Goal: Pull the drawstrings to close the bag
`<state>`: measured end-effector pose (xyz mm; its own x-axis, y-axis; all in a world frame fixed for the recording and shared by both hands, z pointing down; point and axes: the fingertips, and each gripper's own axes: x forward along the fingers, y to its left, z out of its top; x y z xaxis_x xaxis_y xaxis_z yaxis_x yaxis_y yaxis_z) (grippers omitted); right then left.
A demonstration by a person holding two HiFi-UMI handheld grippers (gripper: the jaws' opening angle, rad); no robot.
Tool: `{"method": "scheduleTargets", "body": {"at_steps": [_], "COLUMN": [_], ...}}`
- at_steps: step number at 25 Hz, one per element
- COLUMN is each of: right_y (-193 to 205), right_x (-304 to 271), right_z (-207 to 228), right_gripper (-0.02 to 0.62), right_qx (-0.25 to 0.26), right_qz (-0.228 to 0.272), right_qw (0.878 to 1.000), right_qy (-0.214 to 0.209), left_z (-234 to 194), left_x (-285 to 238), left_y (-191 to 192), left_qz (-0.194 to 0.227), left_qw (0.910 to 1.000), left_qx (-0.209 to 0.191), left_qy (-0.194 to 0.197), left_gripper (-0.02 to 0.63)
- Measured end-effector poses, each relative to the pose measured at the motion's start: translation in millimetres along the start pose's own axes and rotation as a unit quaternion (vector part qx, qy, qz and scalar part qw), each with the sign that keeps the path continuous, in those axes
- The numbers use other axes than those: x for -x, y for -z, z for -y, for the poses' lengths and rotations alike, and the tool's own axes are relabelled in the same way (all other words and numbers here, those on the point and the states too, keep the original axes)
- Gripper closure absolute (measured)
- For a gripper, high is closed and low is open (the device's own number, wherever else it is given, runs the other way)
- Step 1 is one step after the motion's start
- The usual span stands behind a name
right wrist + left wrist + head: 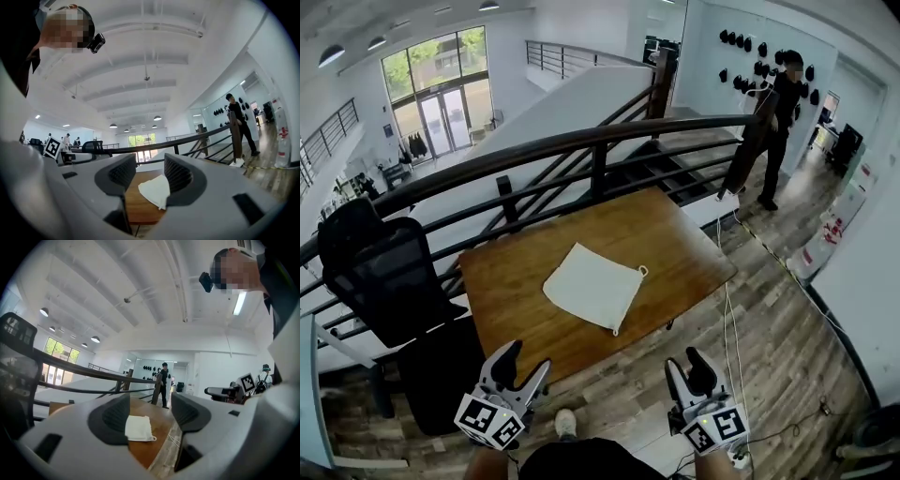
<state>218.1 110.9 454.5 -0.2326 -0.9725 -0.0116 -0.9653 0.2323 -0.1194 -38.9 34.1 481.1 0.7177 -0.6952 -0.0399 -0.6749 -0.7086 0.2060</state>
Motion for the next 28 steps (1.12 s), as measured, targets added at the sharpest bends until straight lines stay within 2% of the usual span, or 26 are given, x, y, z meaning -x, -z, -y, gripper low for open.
{"method": "scheduleTargets", "body": {"at_steps": [7, 10, 14, 16, 18, 28], "right_y": [-4, 3, 8, 7, 8, 29], "right_x": [-53, -68, -89, -97, -101, -118], "right_z": [-7, -3, -6, -10, -12, 17], "right_gripper": [0.434, 0.434, 0.446, 0.446, 0.449, 0.457], "right_qx": [0.006, -0.005, -0.027, -0.033, -0.036, -0.033], "right_qz": [0.008, 0.005, -0.001, 0.006, 0.008, -0.04], "right_qw": [1.0, 1.0, 1.0, 0.999, 0.999, 0.998], "right_qy": [0.003, 0.016, 0.014, 0.014, 0.017, 0.045], "left_z": [-52, -61, -72, -77, -78, -58], "left_x": [-28, -40, -50, -54, -59, -110], "left_y": [-4, -5, -2, 2, 9, 60], "left_qz": [-0.012, -0.02, -0.03, -0.037, -0.045, -0.117], "left_qw": [0.9999, 0.9993, 0.9985, 0.9979, 0.9971, 0.9872], "left_qx": [-0.004, -0.009, -0.005, 0.0, 0.001, 0.011], "left_qy": [0.011, 0.031, 0.045, 0.052, 0.062, 0.107], "left_gripper": [0.324, 0.324, 0.325, 0.347, 0.37, 0.37]}}
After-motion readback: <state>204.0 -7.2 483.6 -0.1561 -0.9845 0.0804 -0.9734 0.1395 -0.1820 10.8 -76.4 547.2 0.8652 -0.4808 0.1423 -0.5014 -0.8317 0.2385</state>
